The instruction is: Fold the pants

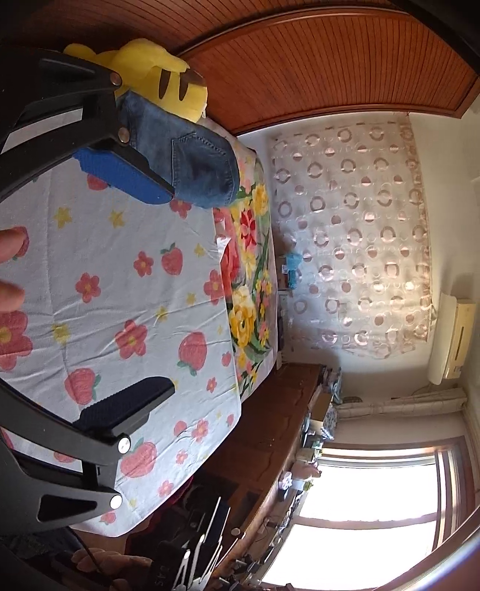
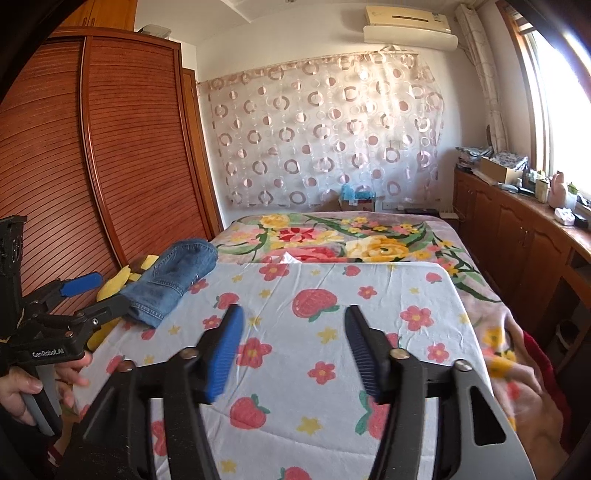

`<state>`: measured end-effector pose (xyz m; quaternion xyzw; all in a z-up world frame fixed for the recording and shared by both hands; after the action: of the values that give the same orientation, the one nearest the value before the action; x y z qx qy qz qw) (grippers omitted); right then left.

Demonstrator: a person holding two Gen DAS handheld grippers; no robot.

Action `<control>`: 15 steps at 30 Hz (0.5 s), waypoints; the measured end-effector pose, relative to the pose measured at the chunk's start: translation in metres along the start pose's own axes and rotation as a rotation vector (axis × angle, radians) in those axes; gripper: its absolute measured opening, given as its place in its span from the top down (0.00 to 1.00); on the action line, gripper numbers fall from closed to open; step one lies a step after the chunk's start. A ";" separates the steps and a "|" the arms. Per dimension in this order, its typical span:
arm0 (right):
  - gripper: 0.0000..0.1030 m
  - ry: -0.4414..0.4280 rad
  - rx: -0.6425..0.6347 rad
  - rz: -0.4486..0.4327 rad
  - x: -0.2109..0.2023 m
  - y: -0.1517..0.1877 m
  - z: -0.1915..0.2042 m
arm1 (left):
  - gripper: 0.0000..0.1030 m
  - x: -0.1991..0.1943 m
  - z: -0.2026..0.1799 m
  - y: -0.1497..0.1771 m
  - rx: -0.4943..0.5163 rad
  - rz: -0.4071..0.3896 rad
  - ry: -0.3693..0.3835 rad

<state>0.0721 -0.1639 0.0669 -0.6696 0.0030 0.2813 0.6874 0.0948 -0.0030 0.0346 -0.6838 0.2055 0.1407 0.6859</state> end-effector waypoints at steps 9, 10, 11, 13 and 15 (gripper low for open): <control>0.30 0.024 -0.001 -0.016 -0.008 -0.001 -0.002 | 0.08 -0.007 0.005 -0.003 -0.005 0.000 0.007; 0.30 0.027 0.000 -0.019 -0.008 -0.001 -0.003 | 0.08 -0.006 0.005 -0.003 -0.007 0.000 0.010; 0.30 0.029 0.001 -0.023 -0.009 -0.003 -0.004 | 0.08 -0.009 0.005 -0.004 -0.013 -0.003 0.014; 0.30 0.031 0.003 -0.031 -0.012 -0.005 -0.005 | 0.08 -0.015 0.005 -0.005 -0.017 -0.010 0.007; 0.29 0.037 0.003 -0.043 -0.015 -0.007 -0.005 | 0.08 -0.019 0.005 -0.008 -0.008 -0.015 -0.013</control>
<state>0.0640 -0.1742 0.0786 -0.6734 0.0019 0.2541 0.6942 0.0821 0.0035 0.0505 -0.6872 0.1954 0.1409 0.6854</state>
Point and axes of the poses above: each gripper's, at about its wrist camera, not at the fingertips, and x roughly the way its jaws point, z to its left, y to its underside, the point moved 2 cm from there along x, roughly the way its jaws point, and after that the axes turned 1 degree about y, right-handed, at the moved point
